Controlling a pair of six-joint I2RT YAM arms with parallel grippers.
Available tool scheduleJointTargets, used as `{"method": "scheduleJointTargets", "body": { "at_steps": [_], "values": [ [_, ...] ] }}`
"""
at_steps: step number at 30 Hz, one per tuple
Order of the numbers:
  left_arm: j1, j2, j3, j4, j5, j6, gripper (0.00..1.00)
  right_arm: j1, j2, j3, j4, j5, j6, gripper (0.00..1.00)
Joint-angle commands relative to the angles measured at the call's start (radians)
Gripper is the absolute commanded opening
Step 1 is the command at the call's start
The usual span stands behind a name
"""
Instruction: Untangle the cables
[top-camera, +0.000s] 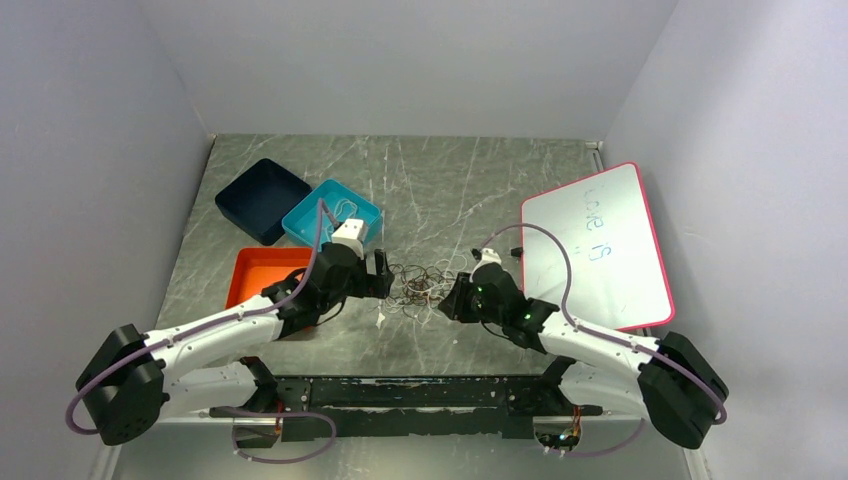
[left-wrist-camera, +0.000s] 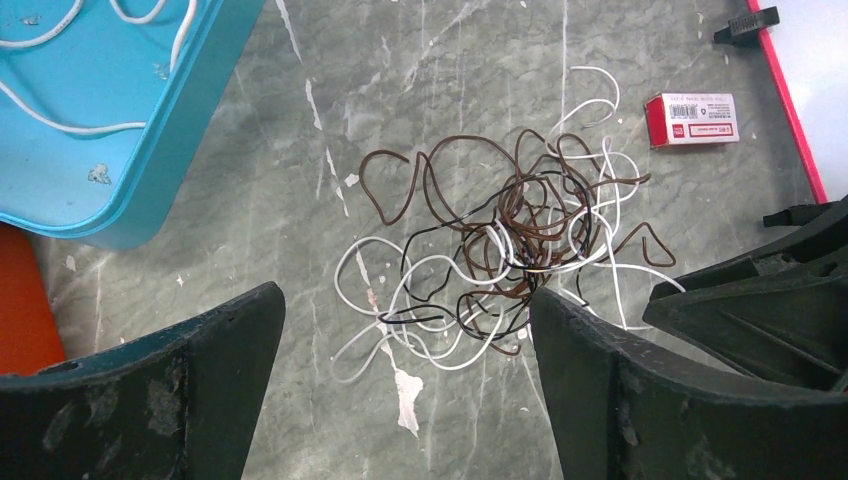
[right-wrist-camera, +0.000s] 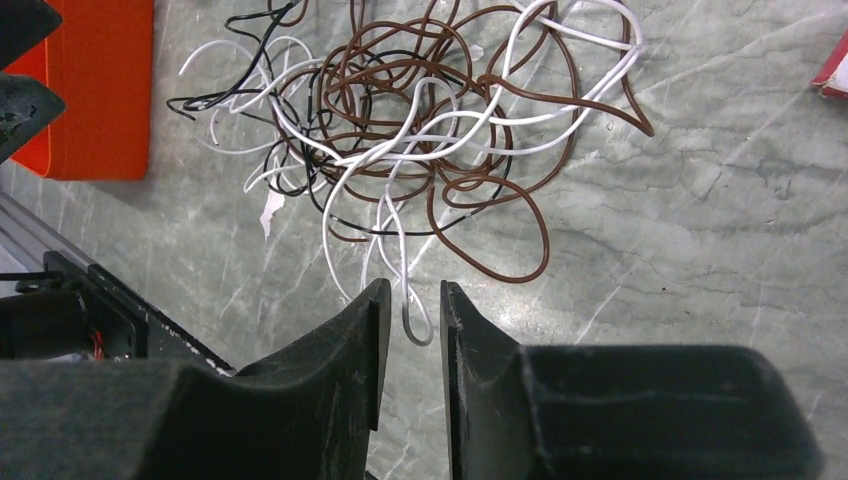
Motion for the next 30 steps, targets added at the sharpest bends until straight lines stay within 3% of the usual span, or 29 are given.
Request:
{"method": "scheduleJointTargets", "body": {
  "at_steps": [1, 9, 20, 30],
  "values": [
    [0.003, 0.006, 0.022, 0.004, -0.004, 0.017, 0.96, 0.010, 0.015, -0.021, 0.073, 0.029, 0.007, 0.27],
    [0.003, 0.003, 0.022, 0.016, -0.007, 0.019, 0.97, 0.014, -0.059, 0.046, -0.059, 0.095, -0.046, 0.00],
    [0.012, -0.096, 0.028, 0.089, 0.023, 0.065, 0.99, 0.012, -0.117, 0.460, -0.400, 0.180, -0.271, 0.00],
    [0.013, -0.253, 0.056, 0.187, 0.168, 0.266, 0.99, 0.012, -0.049, 0.731, -0.477, 0.175, -0.358, 0.00]
  ]
}}
